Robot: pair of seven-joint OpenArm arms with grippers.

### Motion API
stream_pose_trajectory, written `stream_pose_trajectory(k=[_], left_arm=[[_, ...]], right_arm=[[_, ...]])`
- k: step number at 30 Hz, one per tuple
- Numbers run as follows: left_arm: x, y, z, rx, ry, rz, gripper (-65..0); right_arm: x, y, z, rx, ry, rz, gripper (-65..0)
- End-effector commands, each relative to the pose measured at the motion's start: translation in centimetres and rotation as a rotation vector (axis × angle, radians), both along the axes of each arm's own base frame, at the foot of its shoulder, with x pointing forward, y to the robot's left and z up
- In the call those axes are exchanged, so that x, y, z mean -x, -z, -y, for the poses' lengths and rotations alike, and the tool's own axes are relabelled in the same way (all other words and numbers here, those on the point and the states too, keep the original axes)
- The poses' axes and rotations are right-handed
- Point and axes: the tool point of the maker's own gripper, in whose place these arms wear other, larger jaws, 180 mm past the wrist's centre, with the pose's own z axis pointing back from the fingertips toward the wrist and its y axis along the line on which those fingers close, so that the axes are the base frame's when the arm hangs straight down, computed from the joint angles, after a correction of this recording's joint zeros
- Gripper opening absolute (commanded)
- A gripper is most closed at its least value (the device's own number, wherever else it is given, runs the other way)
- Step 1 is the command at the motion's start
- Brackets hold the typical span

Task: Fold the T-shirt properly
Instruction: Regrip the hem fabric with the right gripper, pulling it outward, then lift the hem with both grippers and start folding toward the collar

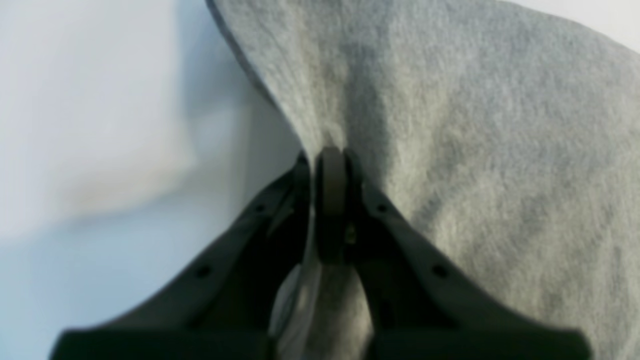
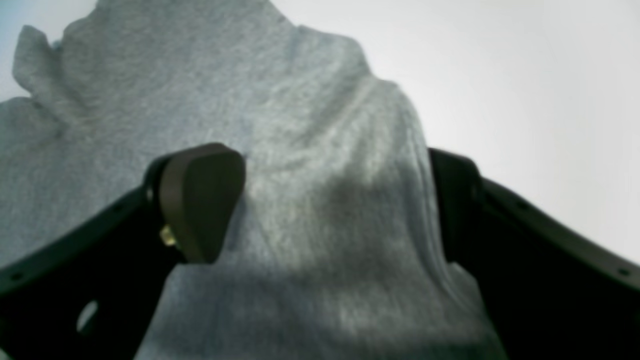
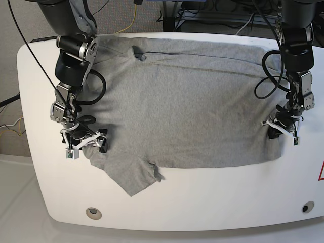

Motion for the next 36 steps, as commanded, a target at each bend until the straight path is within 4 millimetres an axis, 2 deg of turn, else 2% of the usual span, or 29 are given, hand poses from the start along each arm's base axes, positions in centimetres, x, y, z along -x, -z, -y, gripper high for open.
stream_pose_trajectory(k=[1,5,8,11,17,20,36], left_arm=[[1.7,2.0,0.1,-0.034,0.028,-0.119,-63.4],[1.8,2.0,0.1,-0.034,0.028,-0.121,-63.4],[1.8,2.0,0.1,-0.034,0.028,-0.121,-63.4],[2.1,2.3,0.1,-0.033,0.028,-0.128,-63.4],[2.6,2.7,0.0,-0.033,0.028,-0.138,-63.4],[2.6,2.7,0.1,-0.032,0.027,-0.138,-63.4],[2.7,2.8,0.1,-0.031,0.027,-0.139,-63.4]], right_arm=[[0.4,0.6,-0.4,0.010,-0.033,-0.055,-10.3],[0.4,0.5,-0.4,0.009,-0.033,-0.053,-11.2],[0.4,0.5,-0.4,0.013,-0.035,-0.053,-16.5],[0.4,0.7,-0.5,0.013,-0.036,-0.057,-27.2],[0.5,0.7,-0.6,0.012,-0.037,-0.059,-56.2],[0.5,0.8,-0.6,0.011,-0.037,-0.060,-65.0],[0.0,0.3,-0.5,0.017,-0.038,-0.050,-65.0]])
